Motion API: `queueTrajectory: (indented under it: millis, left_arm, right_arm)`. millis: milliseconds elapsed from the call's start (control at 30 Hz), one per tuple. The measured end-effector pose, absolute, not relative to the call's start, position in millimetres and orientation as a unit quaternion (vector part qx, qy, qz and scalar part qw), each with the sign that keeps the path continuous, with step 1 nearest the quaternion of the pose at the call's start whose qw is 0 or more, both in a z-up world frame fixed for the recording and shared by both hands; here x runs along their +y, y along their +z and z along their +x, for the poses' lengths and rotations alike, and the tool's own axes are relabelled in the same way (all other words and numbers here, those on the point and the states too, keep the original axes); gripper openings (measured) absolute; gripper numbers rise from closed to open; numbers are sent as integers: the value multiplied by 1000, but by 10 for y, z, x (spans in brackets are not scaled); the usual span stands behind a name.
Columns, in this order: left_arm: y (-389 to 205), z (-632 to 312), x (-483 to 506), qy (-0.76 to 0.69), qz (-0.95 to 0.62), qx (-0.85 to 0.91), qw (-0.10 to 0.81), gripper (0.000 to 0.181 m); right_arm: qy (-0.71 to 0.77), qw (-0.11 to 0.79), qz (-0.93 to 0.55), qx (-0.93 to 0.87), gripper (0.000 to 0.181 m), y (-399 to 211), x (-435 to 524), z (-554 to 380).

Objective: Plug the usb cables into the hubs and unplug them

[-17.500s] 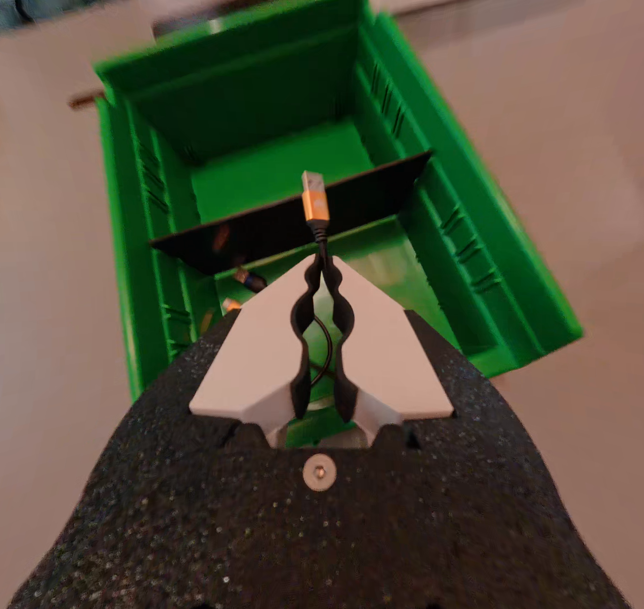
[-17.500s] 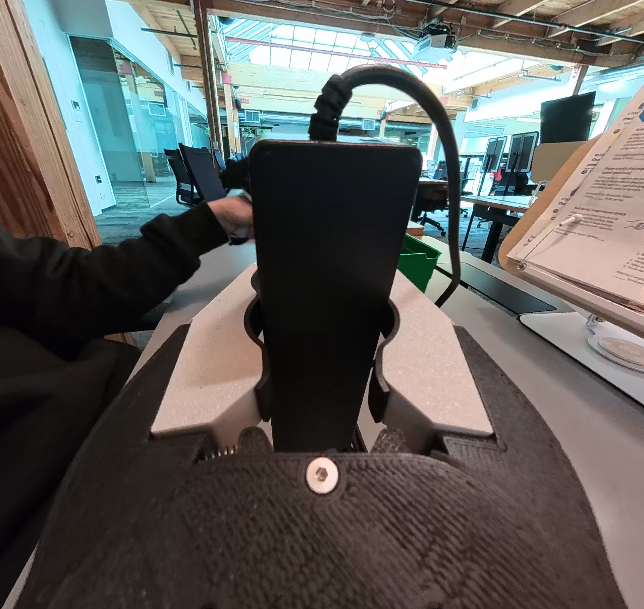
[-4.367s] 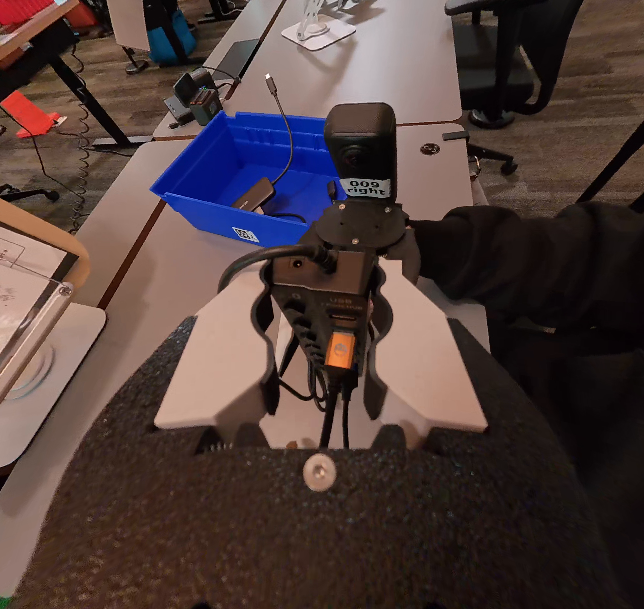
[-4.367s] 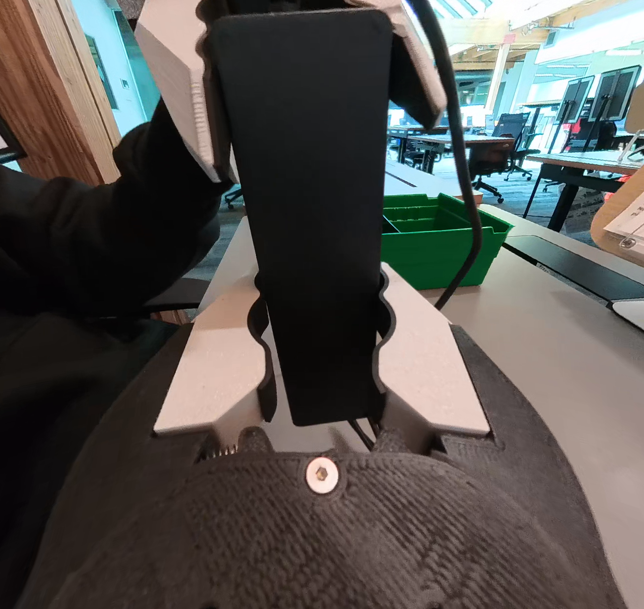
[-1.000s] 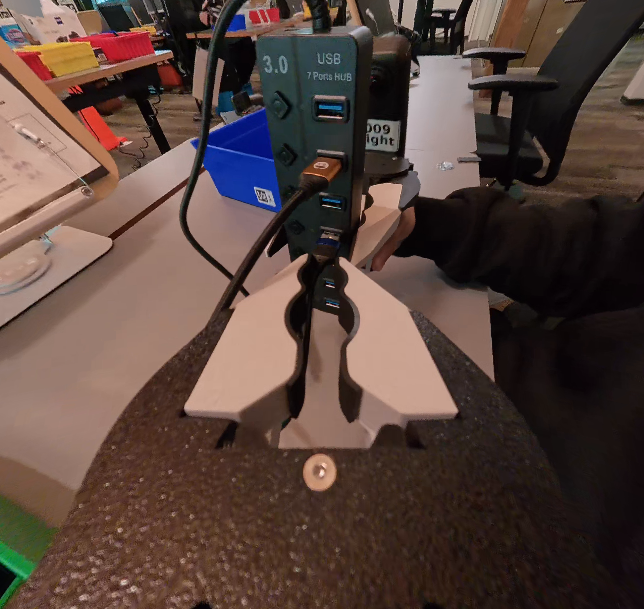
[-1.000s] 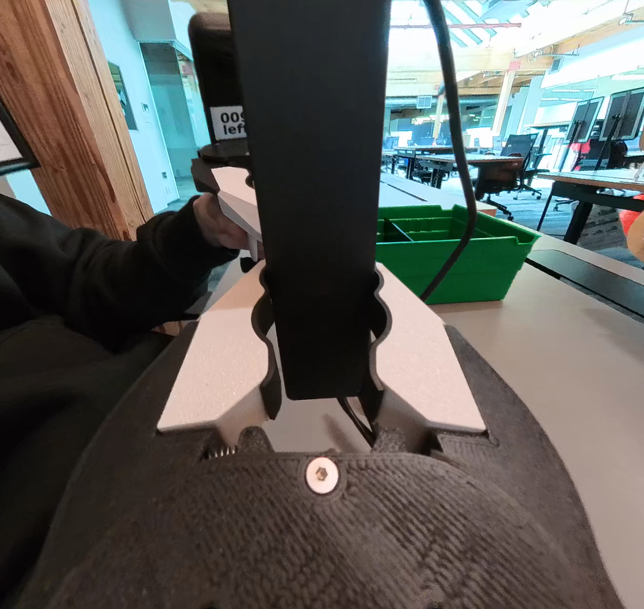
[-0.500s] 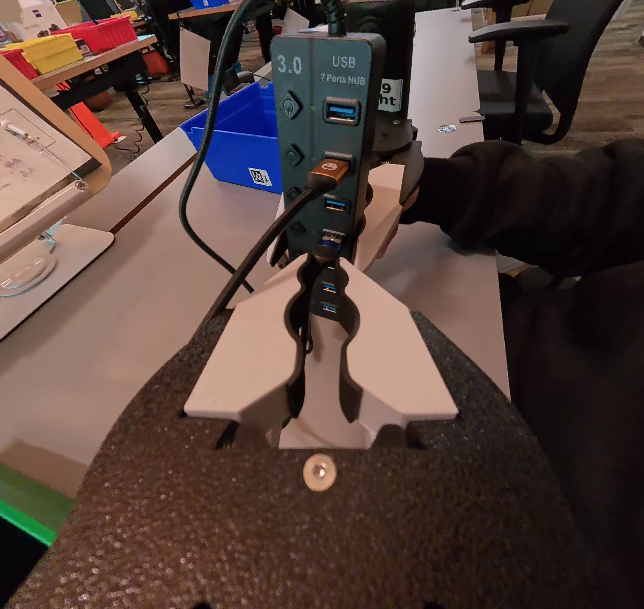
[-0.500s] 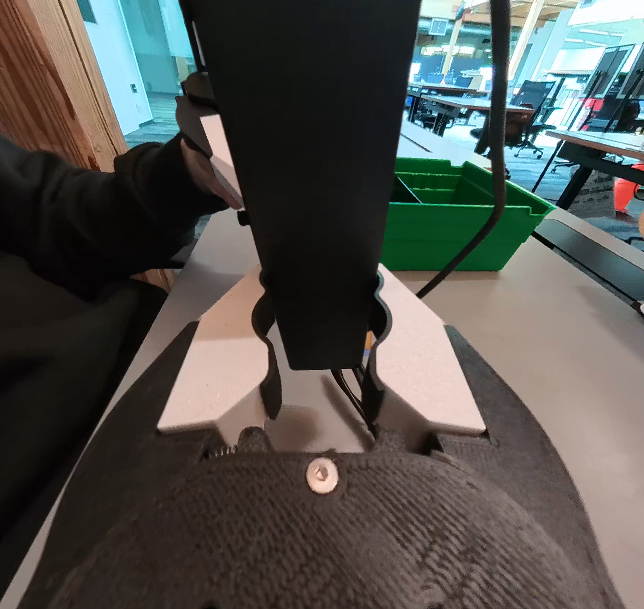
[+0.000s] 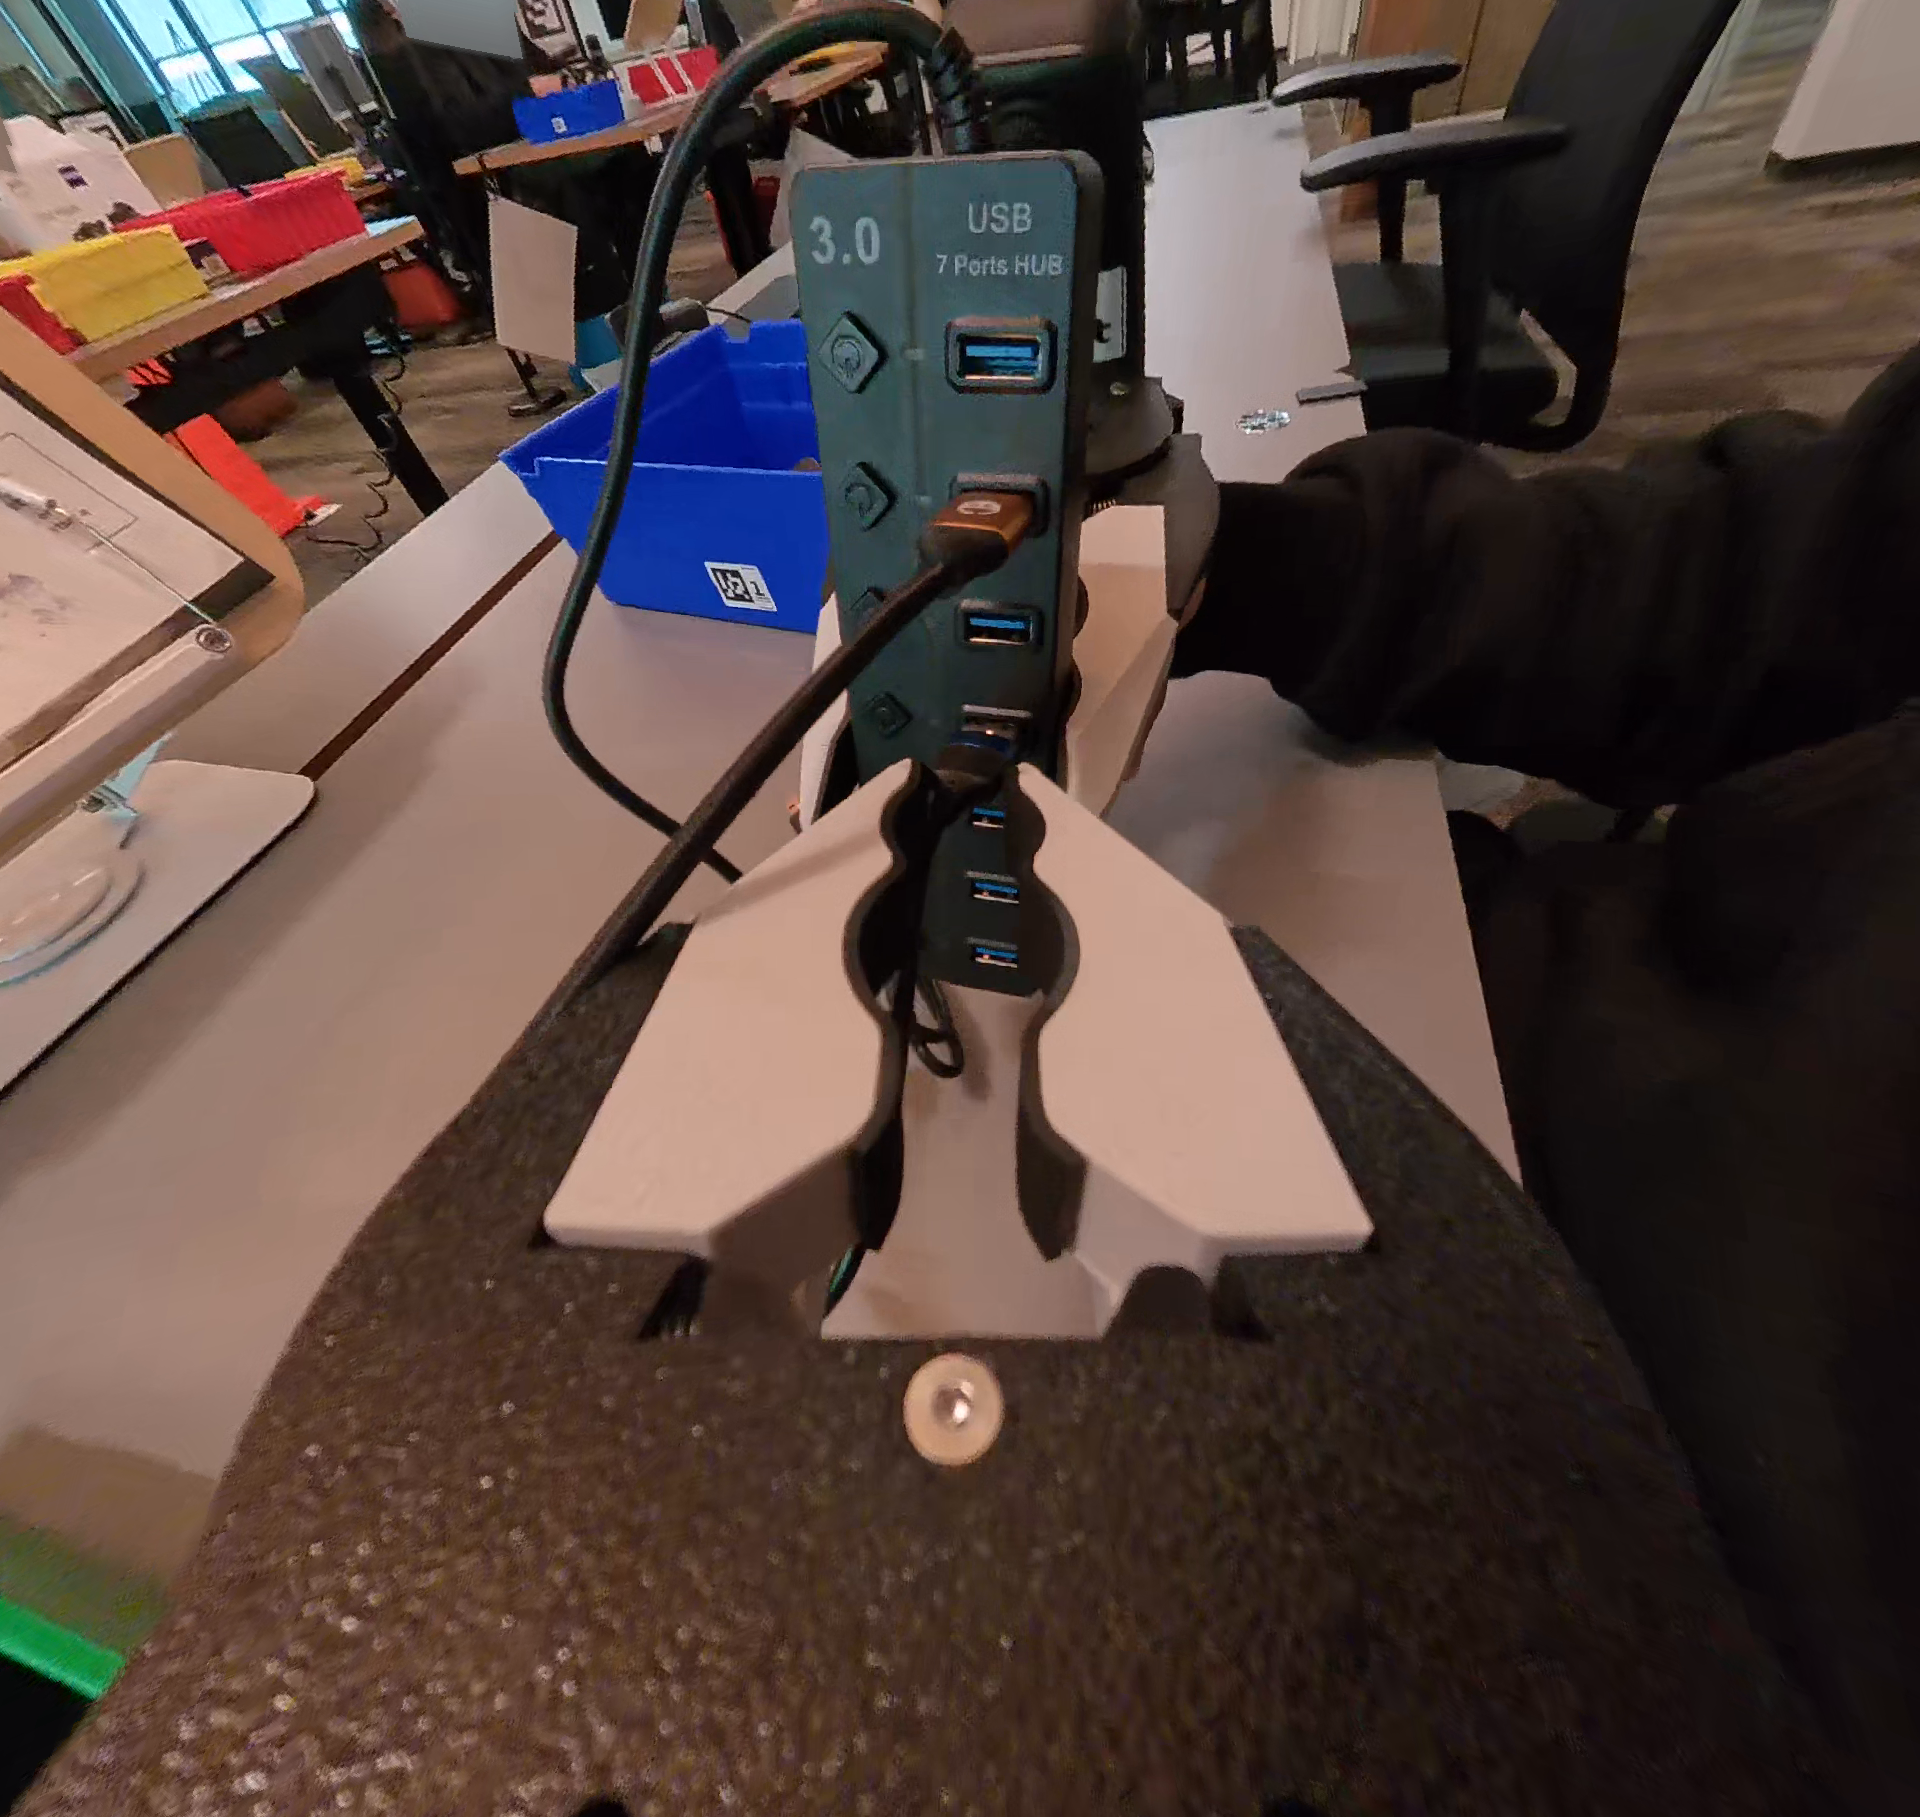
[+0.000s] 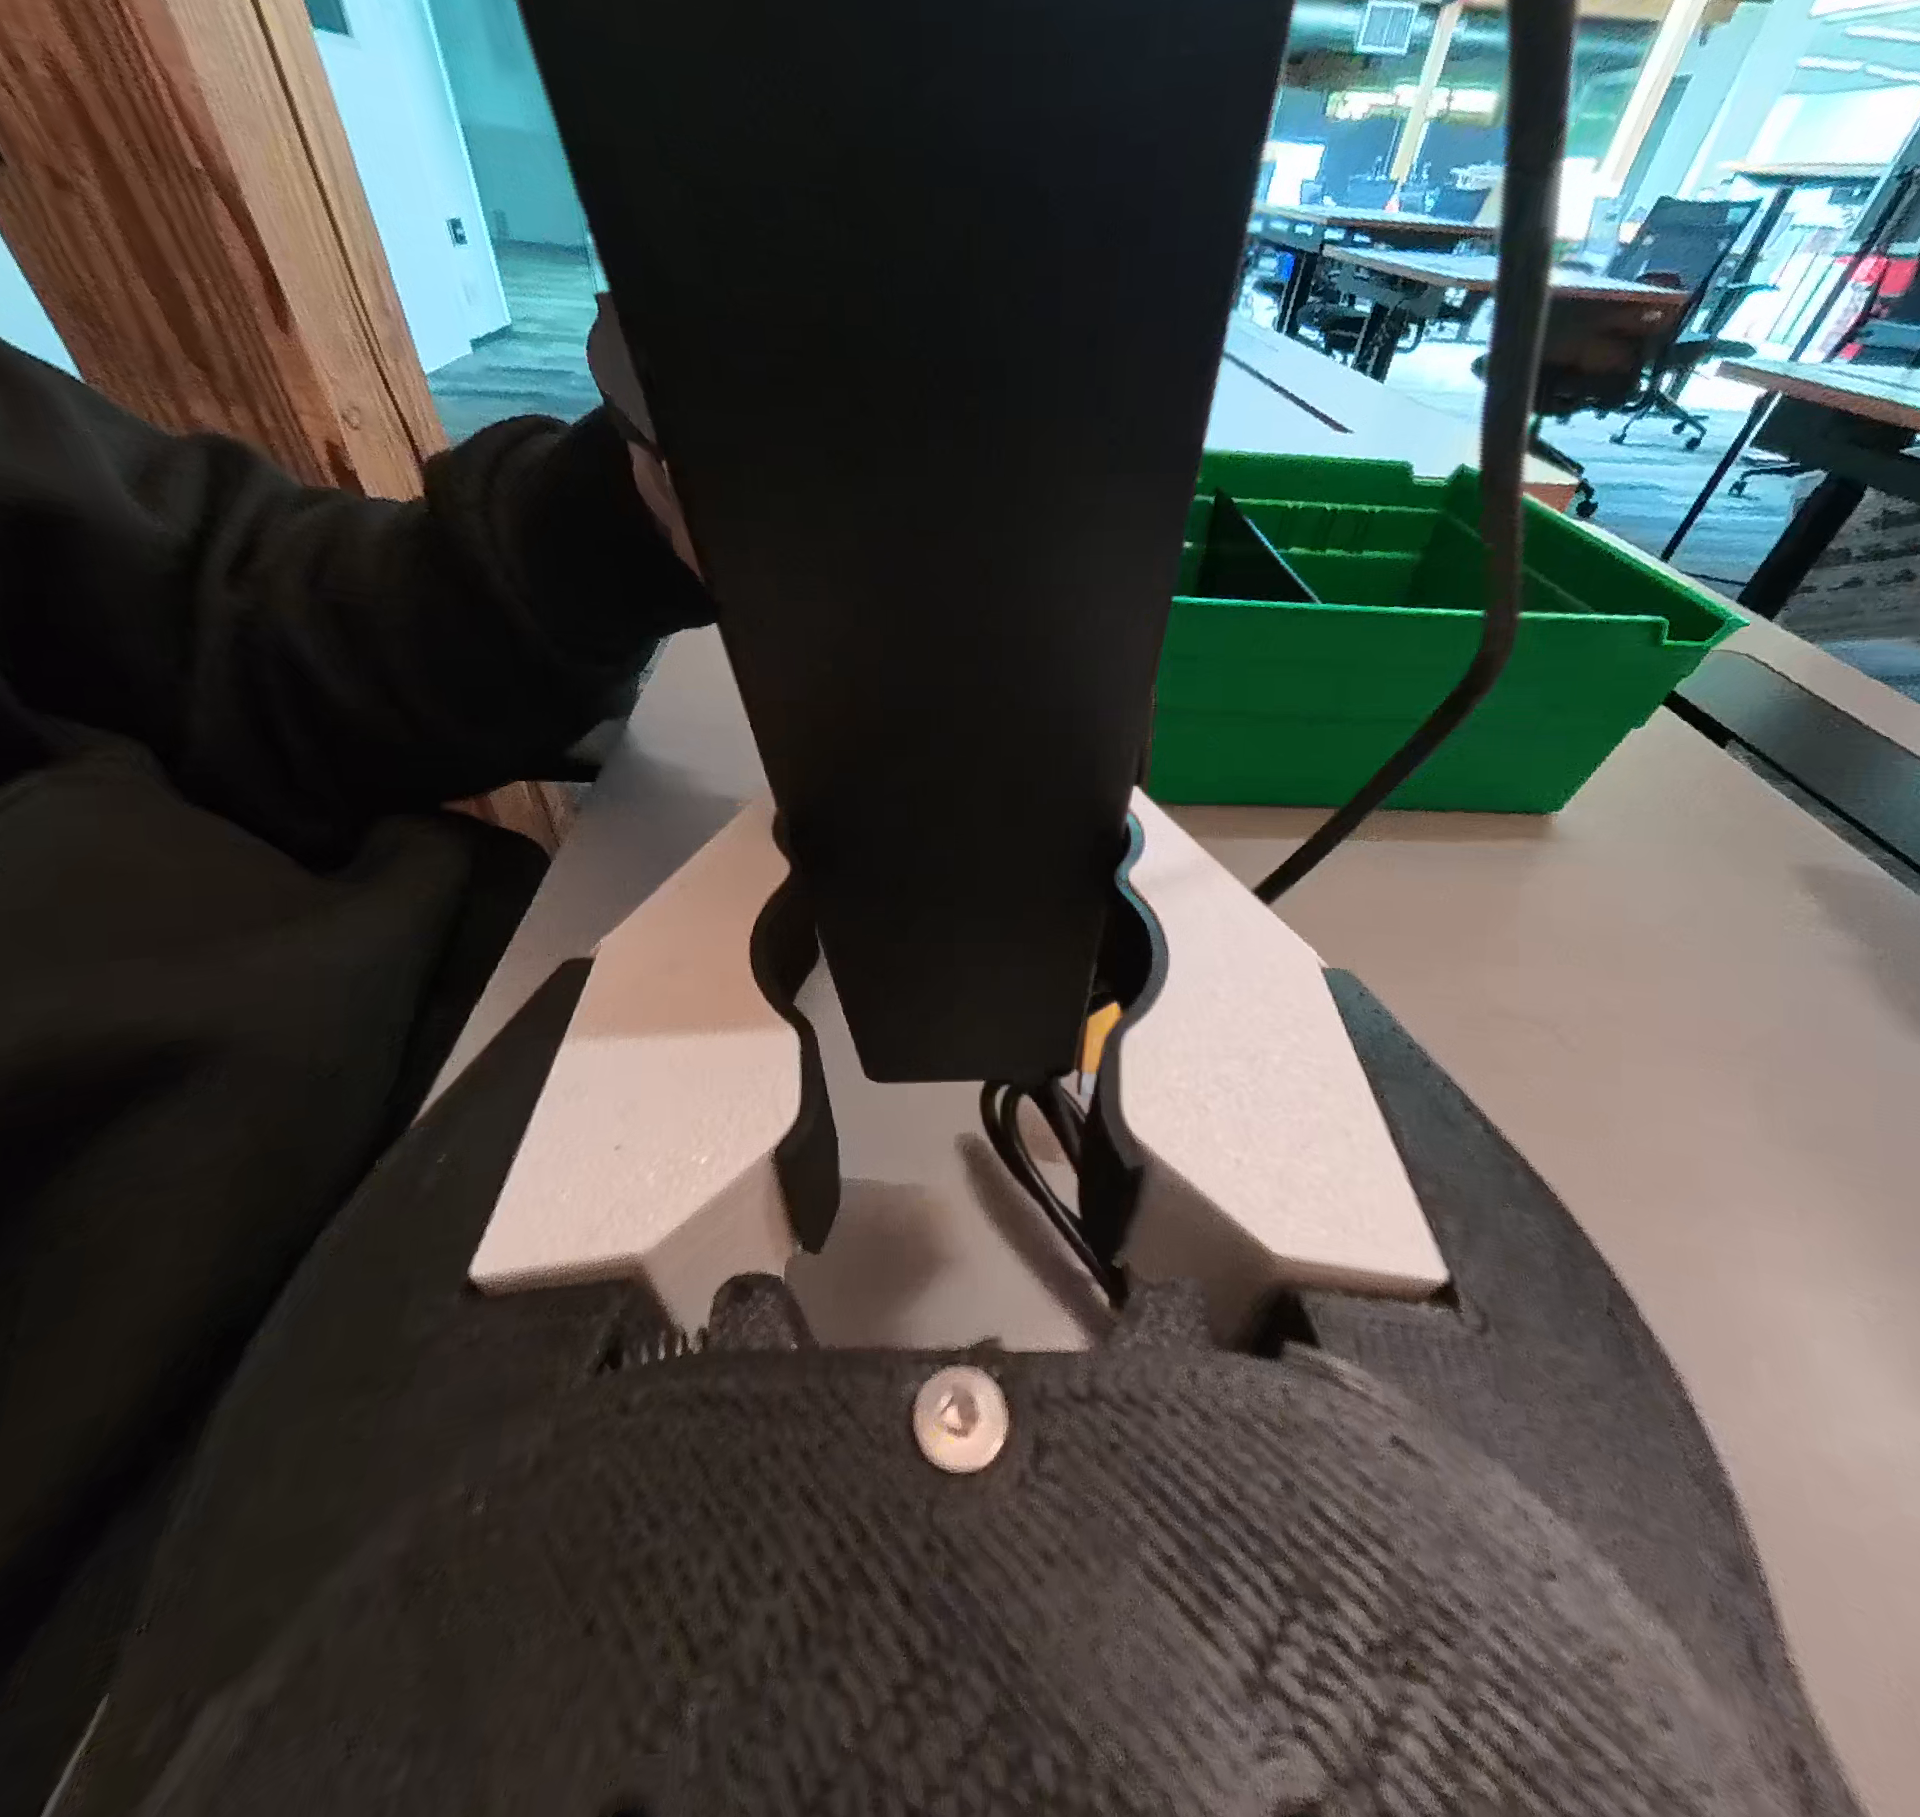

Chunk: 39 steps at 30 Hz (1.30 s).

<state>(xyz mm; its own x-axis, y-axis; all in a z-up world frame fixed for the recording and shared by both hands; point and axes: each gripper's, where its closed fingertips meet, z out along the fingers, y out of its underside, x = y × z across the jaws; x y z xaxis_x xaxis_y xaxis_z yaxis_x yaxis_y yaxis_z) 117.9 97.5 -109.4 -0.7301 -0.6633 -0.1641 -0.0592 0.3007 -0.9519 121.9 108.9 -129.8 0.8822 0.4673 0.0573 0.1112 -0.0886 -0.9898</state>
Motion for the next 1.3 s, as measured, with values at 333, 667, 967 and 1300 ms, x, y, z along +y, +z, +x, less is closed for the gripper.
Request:
queueTrajectory:
  millis: [333, 667, 967, 1300]
  left_arm:
    - [-1101, 1127, 947, -545, -230, 762, 265, 16]
    - [-1192, 1105, 913, -519, -218, 784, 261, 14]
    - [-1204, 1081, 912, -489, -202, 801, 280, 13]
    - [-1262, 1157, 859, -497, -216, 795, 273, 12]
  right_arm:
    - [146, 642, -725, -203, 53, -1303, 1080, 1197]
    - [151, 628, -730, -223, 53, -1367, 1078, 1111]
    - [139, 616, -741, -227, 53, -1377, 1086, 1090]
    - [108, 600, -759, -227, 52, -1425, 1088, 1159]
